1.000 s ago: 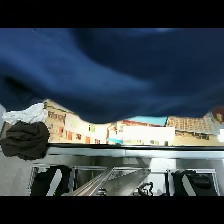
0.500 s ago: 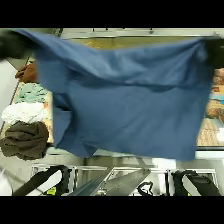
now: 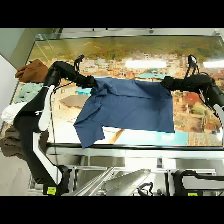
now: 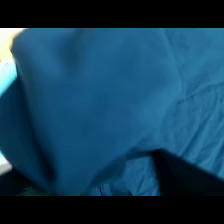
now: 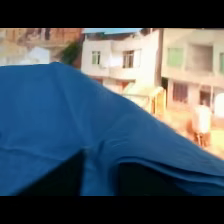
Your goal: Fold the shirts.
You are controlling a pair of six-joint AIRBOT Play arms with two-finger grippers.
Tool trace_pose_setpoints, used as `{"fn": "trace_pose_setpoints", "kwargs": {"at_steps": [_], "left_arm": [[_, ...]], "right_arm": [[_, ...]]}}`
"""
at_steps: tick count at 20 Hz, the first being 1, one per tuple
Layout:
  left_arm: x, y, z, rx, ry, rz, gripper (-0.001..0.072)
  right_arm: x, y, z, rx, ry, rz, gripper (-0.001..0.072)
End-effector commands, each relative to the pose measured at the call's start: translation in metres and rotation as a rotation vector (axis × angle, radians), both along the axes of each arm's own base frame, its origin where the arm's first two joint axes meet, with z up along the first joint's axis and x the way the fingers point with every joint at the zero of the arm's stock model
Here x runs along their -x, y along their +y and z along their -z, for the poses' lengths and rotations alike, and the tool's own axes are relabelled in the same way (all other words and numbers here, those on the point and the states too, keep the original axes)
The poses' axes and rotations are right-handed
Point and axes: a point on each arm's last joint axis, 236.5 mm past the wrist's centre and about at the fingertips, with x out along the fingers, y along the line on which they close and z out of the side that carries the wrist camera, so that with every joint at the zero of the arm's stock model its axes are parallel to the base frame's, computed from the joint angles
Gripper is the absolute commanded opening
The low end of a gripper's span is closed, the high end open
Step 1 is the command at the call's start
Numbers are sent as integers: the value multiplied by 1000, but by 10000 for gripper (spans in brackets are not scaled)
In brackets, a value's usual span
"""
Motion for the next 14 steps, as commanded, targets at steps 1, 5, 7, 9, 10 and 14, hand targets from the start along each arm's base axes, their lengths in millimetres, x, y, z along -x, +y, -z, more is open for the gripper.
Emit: {"fn": "trace_pose_setpoints", "kwargs": {"at_steps": [1,5,7,9,10,14], "left_arm": [[-2,21,-12,10,84,27,705],[31,78,-68,10,105,-45,705],[72,99,-70,22,201,-72,705],[114,105,-63,38,280,-83,705],[135,105,-58,46,313,-85,705],[202,101,-39,68,387,-92,704]], "right_arm": [[-10,-17,-22,-35,-17,30,390],[43,-90,-65,-12,35,89,509],[99,-109,-37,-48,183,107,509],[151,-116,7,-131,330,181,509],[170,-115,28,-162,387,202,509],[212,-87,77,-228,538,135,509]]}}
